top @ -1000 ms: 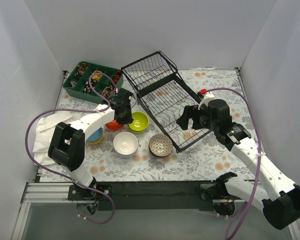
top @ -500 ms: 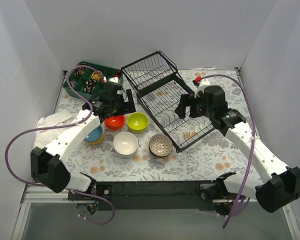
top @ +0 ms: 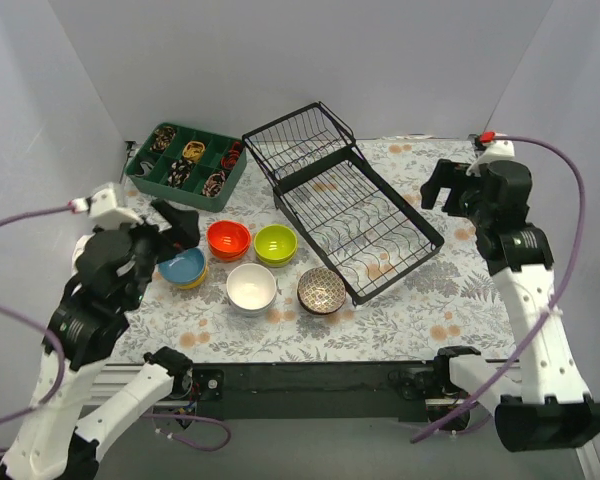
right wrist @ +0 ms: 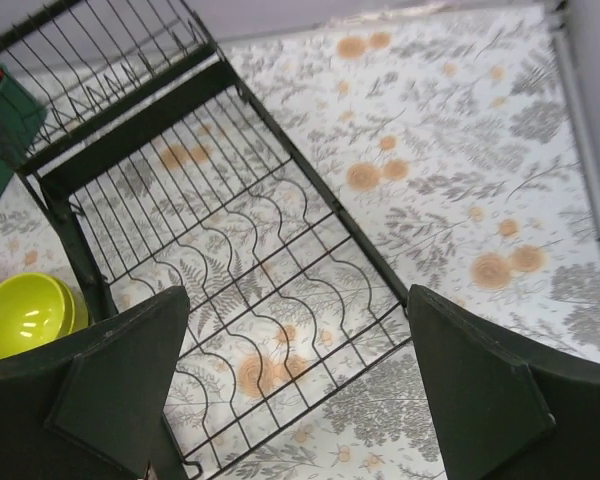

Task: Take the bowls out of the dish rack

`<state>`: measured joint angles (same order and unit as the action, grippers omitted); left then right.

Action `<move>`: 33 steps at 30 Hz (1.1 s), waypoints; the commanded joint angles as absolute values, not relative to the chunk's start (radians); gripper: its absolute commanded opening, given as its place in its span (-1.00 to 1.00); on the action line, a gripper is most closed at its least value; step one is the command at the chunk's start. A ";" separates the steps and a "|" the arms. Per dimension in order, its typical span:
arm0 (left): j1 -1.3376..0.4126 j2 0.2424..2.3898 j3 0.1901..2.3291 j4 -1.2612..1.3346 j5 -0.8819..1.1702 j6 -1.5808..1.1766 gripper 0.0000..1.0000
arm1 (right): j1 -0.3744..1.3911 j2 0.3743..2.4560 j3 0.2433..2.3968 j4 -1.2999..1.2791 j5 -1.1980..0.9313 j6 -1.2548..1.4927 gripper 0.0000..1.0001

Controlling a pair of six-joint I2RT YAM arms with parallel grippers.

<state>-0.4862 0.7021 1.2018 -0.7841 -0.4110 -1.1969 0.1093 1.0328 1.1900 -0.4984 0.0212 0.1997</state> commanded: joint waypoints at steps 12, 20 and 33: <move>-0.480 0.276 1.121 -0.946 -0.583 -1.158 0.97 | 0.109 0.378 0.913 -0.499 0.198 0.084 0.97; -0.480 0.173 1.048 -0.951 -0.554 -1.186 0.96 | 0.109 0.230 0.836 -0.497 0.230 0.072 0.97; -0.480 0.169 1.025 -0.942 -0.569 -1.213 0.96 | 0.109 0.224 0.807 -0.480 0.219 0.083 0.97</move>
<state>-0.4862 0.1581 1.0378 -0.9424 -0.5575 -1.1980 0.1085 0.2268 0.8017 -0.5236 0.2077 0.0933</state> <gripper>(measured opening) 0.982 0.985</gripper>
